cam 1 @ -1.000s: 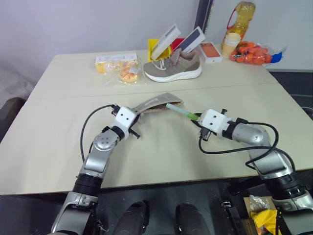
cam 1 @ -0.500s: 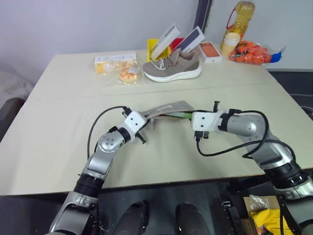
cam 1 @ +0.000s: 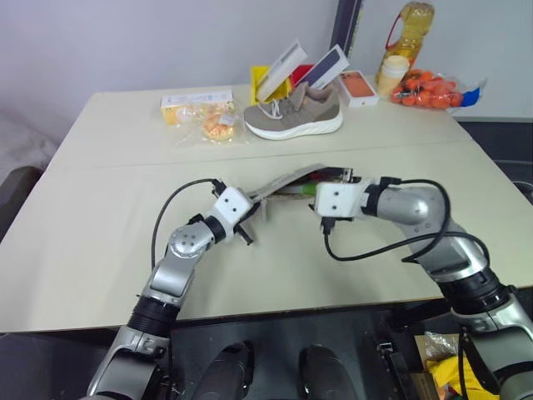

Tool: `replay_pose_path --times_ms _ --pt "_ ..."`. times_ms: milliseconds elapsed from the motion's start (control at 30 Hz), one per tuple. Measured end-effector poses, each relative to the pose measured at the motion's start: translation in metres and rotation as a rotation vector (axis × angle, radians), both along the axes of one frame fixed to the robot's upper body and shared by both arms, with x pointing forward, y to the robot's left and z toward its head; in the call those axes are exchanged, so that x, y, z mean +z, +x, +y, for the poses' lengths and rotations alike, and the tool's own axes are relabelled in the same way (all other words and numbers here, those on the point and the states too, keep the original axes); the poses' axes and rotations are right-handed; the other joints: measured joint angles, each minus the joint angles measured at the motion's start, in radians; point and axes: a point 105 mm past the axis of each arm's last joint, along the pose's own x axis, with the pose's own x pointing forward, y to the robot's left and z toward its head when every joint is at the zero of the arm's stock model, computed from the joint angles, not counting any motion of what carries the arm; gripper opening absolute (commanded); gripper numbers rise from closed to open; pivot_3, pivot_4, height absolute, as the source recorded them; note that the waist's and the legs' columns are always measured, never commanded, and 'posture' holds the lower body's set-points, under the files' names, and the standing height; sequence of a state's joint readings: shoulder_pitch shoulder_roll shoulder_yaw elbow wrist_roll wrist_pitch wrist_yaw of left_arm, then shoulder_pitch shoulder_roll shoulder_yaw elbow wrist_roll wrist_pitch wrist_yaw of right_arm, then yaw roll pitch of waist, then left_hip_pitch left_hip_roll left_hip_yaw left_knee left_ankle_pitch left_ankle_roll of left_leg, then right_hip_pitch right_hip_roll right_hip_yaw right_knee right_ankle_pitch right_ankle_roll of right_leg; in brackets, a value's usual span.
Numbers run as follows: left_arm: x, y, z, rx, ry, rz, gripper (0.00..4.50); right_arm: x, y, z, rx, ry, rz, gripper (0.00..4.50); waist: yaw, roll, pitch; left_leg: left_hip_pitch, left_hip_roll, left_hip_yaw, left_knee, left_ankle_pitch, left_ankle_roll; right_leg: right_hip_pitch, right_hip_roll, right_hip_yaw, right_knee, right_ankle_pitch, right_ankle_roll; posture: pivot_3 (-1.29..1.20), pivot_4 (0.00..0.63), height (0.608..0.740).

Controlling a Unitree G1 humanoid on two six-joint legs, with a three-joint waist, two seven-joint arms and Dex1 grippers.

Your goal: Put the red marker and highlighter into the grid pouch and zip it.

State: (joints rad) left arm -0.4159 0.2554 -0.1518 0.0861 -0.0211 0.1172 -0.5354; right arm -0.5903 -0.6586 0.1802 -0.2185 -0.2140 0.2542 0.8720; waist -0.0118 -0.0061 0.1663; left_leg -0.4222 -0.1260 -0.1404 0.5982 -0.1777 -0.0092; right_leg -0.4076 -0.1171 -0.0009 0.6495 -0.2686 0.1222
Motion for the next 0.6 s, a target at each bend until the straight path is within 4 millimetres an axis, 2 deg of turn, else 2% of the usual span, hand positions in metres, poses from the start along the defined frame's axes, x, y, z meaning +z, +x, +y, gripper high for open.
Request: replay_pose_path --times_ms 100,200,233,300,367,433,533,600 --pt "0.004 0.004 -0.001 0.017 -0.069 0.055 0.00 0.028 -0.010 0.004 0.038 0.198 0.042 3.47 0.003 0.000 0.000 0.000 0.000 -0.001 0.000 0.000 0.000 0.001 0.000 0.000 0.000 0.000 0.000 0.00 0.150 0.740" --pt "0.012 0.013 -0.004 0.034 -0.140 0.138 0.00 0.037 -0.030 0.006 0.107 0.354 0.177 3.47 0.010 -0.001 0.001 -0.001 -0.001 -0.002 0.002 0.000 0.000 0.001 0.000 -0.001 0.000 0.000 0.000 0.00 0.150 0.740" --pt "0.014 0.015 -0.005 0.032 -0.148 0.165 0.00 0.033 -0.037 0.007 0.124 0.378 0.229 3.47 0.011 -0.002 0.000 -0.001 0.000 -0.002 0.002 0.000 0.001 0.001 0.000 -0.001 0.000 0.000 0.000 0.00 0.150 0.740" --pt "0.017 0.018 -0.006 0.025 -0.138 0.222 0.00 0.010 -0.048 0.008 0.124 0.412 0.374 3.47 0.014 -0.002 0.000 -0.001 0.000 -0.001 0.002 0.000 0.001 0.001 0.000 -0.001 0.000 0.000 0.000 0.00 0.150 0.740" --pt "0.019 0.020 -0.009 0.021 -0.143 0.284 0.00 -0.015 -0.051 0.008 0.076 0.439 0.490 3.47 0.015 -0.003 0.000 -0.001 0.000 -0.001 0.002 0.000 0.001 0.001 0.000 -0.001 0.000 0.000 0.000 0.00 0.150 0.740" --pt "0.022 0.021 -0.014 0.007 -0.157 0.337 0.00 -0.029 -0.050 0.016 0.043 0.478 0.546 3.47 0.010 -0.003 0.000 -0.001 0.000 -0.001 0.002 0.000 0.001 0.000 0.000 -0.001 0.001 0.000 0.000 0.00 0.150 0.740" --pt "0.025 0.018 -0.024 -0.039 -0.166 0.414 0.00 -0.036 -0.034 0.033 -0.036 0.592 0.540 3.47 -0.002 -0.003 0.000 -0.001 0.000 -0.001 0.002 0.000 0.000 0.000 0.001 -0.001 0.001 0.000 0.000 0.00 0.150 0.740" --pt "0.026 0.015 -0.030 -0.062 -0.173 0.442 0.00 -0.039 -0.022 0.036 -0.103 0.629 0.529 3.47 -0.001 -0.003 0.000 -0.001 0.000 -0.001 0.002 0.000 0.000 0.000 0.001 -0.001 0.001 0.000 0.000 0.00 0.150 0.740"
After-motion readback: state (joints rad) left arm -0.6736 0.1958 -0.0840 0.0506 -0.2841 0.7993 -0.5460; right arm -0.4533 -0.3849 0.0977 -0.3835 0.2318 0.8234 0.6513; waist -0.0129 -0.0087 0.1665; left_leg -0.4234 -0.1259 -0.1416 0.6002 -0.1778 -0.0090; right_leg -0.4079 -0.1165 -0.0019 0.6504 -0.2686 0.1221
